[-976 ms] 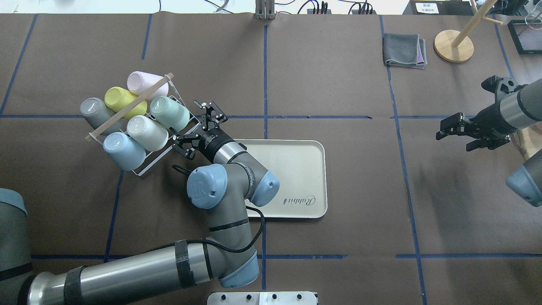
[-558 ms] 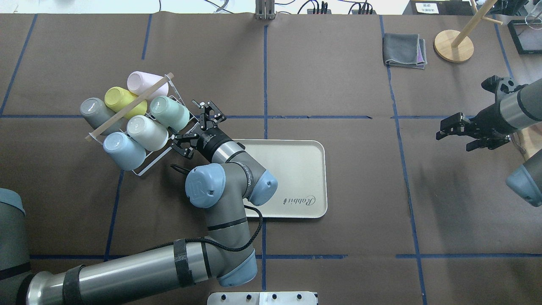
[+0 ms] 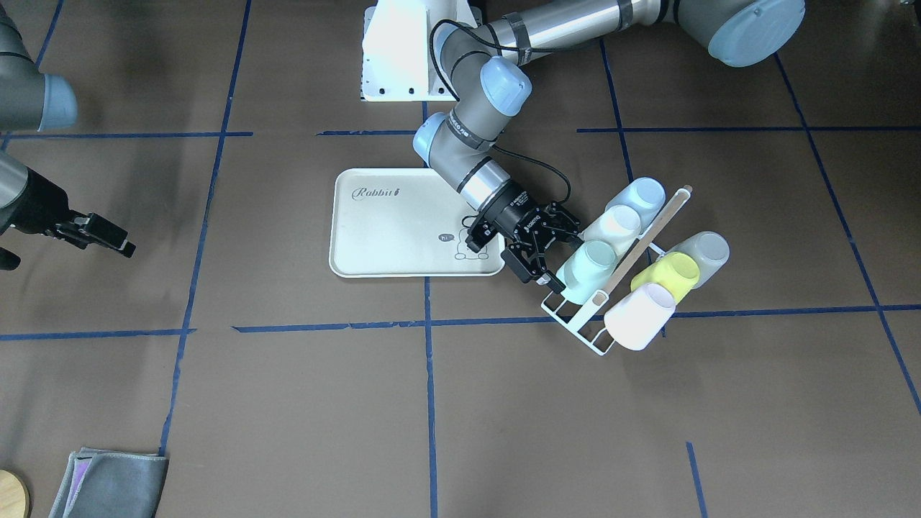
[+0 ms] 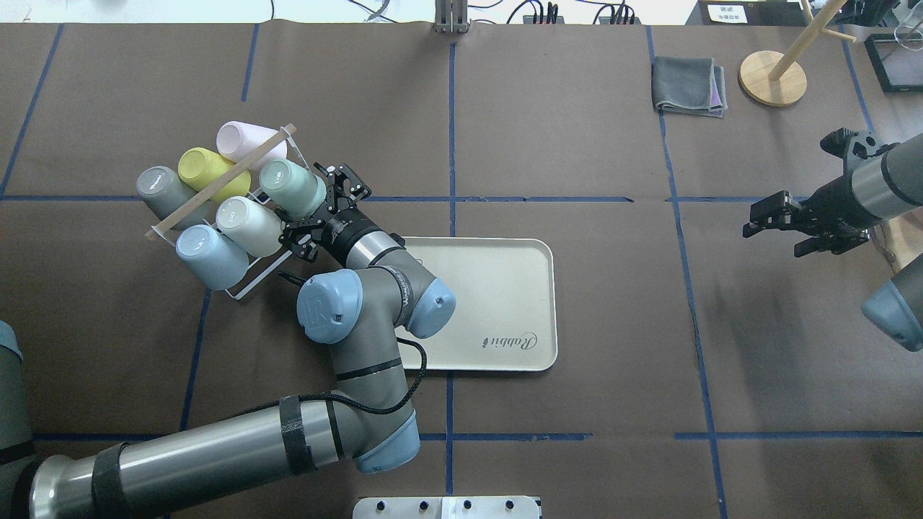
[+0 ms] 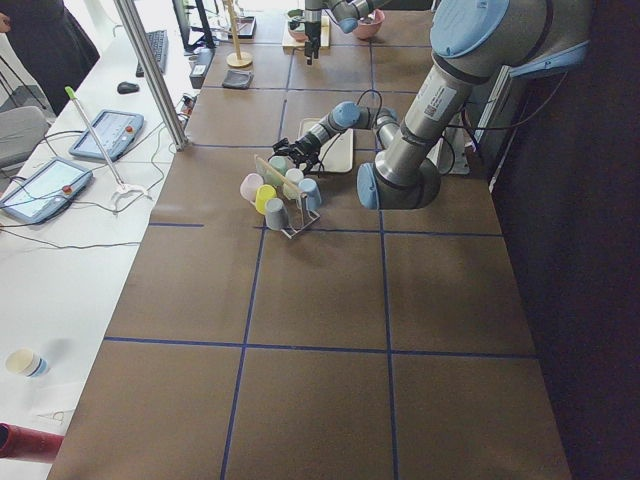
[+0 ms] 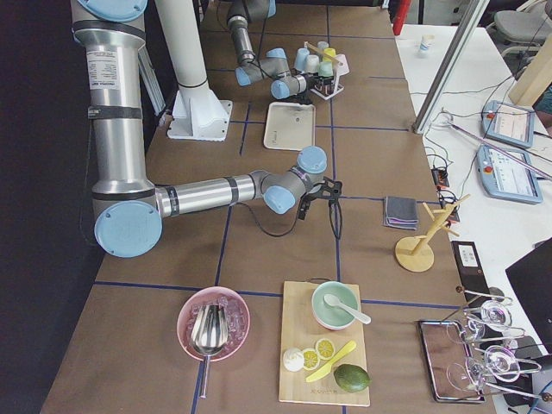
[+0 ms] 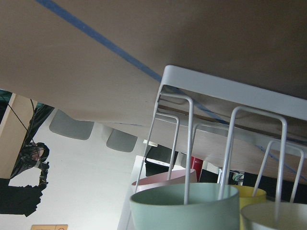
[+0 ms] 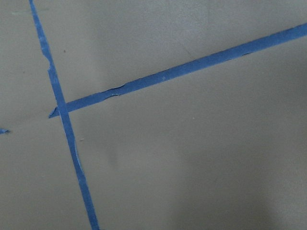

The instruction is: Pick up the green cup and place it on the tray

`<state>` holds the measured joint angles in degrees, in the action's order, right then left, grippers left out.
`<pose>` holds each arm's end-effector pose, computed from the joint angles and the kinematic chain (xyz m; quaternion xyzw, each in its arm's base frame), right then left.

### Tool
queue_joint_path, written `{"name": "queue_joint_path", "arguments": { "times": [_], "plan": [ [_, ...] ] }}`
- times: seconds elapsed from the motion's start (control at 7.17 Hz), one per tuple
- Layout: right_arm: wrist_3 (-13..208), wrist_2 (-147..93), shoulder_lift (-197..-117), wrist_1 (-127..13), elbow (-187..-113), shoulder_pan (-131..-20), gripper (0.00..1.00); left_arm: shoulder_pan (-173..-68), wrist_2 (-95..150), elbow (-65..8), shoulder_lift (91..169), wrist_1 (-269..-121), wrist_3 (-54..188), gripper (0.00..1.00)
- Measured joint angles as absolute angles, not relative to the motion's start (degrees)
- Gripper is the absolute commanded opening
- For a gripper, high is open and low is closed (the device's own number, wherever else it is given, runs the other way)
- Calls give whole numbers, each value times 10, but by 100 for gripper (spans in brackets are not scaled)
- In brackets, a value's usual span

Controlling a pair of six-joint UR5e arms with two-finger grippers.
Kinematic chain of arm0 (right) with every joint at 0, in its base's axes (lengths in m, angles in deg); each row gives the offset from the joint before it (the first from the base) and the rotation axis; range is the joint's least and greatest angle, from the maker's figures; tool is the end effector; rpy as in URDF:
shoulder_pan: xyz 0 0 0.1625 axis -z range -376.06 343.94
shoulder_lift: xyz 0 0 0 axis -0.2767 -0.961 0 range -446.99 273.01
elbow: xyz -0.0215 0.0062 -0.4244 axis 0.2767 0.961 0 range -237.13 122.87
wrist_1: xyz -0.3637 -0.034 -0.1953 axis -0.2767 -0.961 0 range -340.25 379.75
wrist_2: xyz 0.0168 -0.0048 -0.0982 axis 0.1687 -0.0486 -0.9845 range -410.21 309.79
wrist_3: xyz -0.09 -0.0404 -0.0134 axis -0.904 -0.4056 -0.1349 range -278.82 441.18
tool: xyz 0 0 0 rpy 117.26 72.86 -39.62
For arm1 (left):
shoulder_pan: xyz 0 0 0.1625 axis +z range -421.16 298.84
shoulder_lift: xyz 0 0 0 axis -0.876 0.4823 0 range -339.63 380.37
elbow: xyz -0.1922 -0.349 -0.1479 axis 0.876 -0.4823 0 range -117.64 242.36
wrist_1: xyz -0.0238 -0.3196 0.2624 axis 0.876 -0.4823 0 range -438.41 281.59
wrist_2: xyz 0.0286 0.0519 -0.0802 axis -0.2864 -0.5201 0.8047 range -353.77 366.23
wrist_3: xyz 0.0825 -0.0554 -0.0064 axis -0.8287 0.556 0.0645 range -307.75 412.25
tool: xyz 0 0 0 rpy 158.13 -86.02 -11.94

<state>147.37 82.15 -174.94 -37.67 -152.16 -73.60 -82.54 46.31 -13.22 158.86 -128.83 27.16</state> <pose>-0.2276 -0.4811 0.5319 -0.0516 -0.4614 0.1372 0.8750 0.6092 -0.4634 0.2978 0.1158 -0.4076 0.6746 0.6044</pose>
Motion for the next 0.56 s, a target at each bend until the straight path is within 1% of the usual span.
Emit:
{"name": "queue_joint_path", "arguments": {
  "times": [0.14,0.28,0.56],
  "plan": [
    [1474,821,-1749,-377,-1522,-736,100,-827,463,-132,1585,-1294,271,98],
    [1474,822,-1749,-377,-1523,-736,100,-827,463,-132,1583,-1295,270,95],
    [1474,822,-1749,-377,-1523,-736,100,-829,463,-134,1583,-1296,268,78]
  ]
}}
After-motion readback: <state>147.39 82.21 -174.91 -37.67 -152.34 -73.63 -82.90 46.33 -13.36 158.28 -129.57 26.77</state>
